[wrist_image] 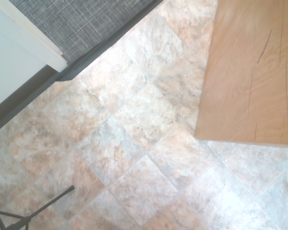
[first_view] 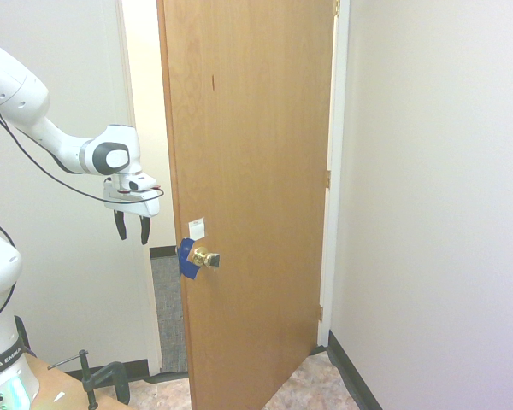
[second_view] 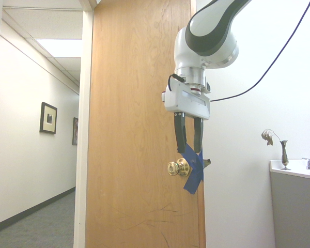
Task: Shut the door
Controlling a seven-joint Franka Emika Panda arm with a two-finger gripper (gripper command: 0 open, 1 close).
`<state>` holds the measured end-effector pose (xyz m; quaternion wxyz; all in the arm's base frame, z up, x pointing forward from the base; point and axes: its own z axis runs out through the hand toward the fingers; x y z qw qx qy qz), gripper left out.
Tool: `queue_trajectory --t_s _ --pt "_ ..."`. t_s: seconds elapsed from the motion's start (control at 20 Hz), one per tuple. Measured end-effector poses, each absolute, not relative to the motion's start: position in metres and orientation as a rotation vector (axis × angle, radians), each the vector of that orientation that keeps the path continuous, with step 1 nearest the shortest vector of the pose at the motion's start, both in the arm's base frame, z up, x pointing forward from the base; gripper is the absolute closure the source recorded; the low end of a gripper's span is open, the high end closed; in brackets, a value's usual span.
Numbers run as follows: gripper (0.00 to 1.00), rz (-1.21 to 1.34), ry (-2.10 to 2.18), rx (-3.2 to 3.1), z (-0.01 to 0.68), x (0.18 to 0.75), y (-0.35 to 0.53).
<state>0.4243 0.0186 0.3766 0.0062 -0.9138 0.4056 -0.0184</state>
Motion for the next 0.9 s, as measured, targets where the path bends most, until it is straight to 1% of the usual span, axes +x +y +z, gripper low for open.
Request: queue_trajectory --t_s 0.25,0.45,0.6,0.9 --pt "0.0 -0.105 1.294 -2.825 0.385 0.429 0.021" --pt "0.0 -0.182 1.357 -2.776 0.405 0.439 0.032" --pt "0.0 -0.243 1.434 -2.719 0.425 0.44 0.024" --pt "0.0 -0.3 1.596 -2.592 0.472 0.406 -0.026"
